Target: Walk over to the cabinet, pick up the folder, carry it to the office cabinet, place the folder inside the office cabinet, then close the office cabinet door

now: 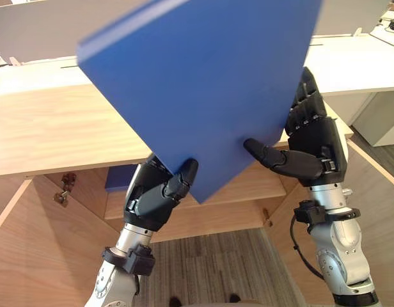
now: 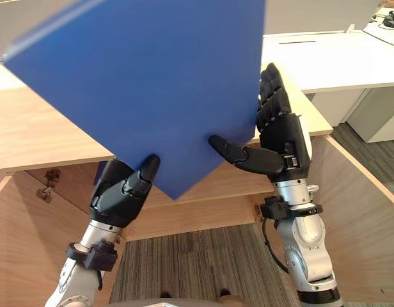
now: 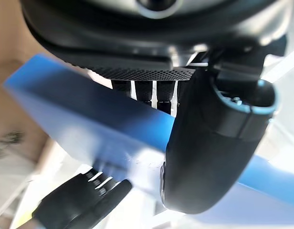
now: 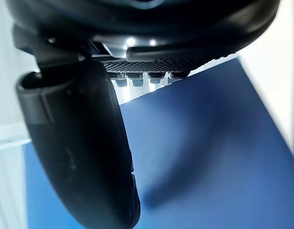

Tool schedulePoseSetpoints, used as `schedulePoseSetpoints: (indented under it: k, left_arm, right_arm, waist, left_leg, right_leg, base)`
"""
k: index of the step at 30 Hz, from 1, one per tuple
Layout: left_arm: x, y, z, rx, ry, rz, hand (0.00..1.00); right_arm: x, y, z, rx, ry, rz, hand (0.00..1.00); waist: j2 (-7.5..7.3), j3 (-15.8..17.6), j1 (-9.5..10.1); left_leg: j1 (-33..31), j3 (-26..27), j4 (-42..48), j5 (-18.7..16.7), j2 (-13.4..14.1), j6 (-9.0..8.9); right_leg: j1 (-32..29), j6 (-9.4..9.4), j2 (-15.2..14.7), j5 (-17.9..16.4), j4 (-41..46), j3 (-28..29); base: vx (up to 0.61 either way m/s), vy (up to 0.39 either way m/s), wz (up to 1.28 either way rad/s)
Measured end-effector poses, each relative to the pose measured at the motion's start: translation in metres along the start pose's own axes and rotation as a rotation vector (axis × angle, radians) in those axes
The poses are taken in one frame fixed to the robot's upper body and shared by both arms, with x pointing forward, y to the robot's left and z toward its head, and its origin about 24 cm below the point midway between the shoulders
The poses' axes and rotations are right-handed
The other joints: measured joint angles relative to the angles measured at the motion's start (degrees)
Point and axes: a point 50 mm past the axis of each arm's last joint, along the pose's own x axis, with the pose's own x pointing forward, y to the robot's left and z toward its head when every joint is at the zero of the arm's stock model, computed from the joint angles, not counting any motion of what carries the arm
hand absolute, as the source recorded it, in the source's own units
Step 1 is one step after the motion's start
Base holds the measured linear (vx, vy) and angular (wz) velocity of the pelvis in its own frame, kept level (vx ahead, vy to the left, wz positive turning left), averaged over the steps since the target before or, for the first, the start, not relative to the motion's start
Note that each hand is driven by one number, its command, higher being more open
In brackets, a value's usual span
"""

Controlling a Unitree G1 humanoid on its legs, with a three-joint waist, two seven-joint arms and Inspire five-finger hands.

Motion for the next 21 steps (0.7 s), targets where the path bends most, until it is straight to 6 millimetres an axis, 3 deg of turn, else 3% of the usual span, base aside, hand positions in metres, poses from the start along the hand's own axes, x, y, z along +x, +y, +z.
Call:
schedulePoseSetpoints:
  k: [5, 11, 16, 17, 21]
  left_arm:
    - [-0.01, 0.01, -0.001, -0.013, 0.093, 0.021, 0.0]
    - [-0.012, 0.019, 0.002, 0.008, 0.092, 0.043, 0.0]
    - [-0.01, 0.022, 0.009, 0.025, 0.015, 0.072, 0.0]
    - [-0.009, 0.023, 0.01, 0.047, -0.002, 0.077, 1.0]
    - [-0.005, 0.021, 0.013, 0.134, -0.073, 0.097, 1.0]
  right_arm:
    - [-0.003, -0.005, -0.014, -0.028, 0.129, 0.089, 0.0]
    - [-0.006, -0.011, -0.02, 0.037, 0.161, 0.084, 0.0]
    - [-0.007, 0.001, -0.024, 0.105, 0.142, 0.127, 0.0]
    - [-0.007, 0.006, -0.025, 0.129, 0.13, 0.129, 0.0]
    - [-0.008, 0.016, -0.027, 0.18, 0.1, 0.12, 0.0]
  waist:
    - [-0.01, 0.0, 0.17]
    - [0.02, -0.1, 1.1]
    - [0.09, -0.3, 1.43]
    - [0.06, -0.3, 1.48]
    - [-0.03, -1.0, 1.78]
  left_leg:
    - [-0.5, -1.1, 0.0, 0.1, -0.1, 0.08]
    - [-1.5, -3.0, 0.0, 0.8, -0.3, 0.4]
    - [-2.0, -3.8, 0.0, 1.2, -0.6, 0.46]
    - [-2.1, -4.0, 0.0, 1.4, -0.6, 0.46]
    - [-2.2, -4.4, -0.3, 1.6, -0.9, 0.6]
  right_leg:
    - [0.0, 0.0, -0.1, 0.0, 0.0, -1.0]
    - [0.0, 0.0, -0.4, 0.0, 0.0, -2.9]
    - [0.0, -0.01, -0.6, 0.0, -0.1, -3.7]
    - [0.0, -0.01, -0.7, 0.0, -0.1, -3.9]
    - [0.0, -0.02, -0.9, 0.0, 0.0, -4.2]
  base:
    - [0.0, -0.023, 0.11]
    - [-0.02, -0.024, 0.17]
    - [-0.03, -0.015, 0.1]
    - [-0.03, -0.006, 0.07]
    - [-0.04, -0.003, 0.06]
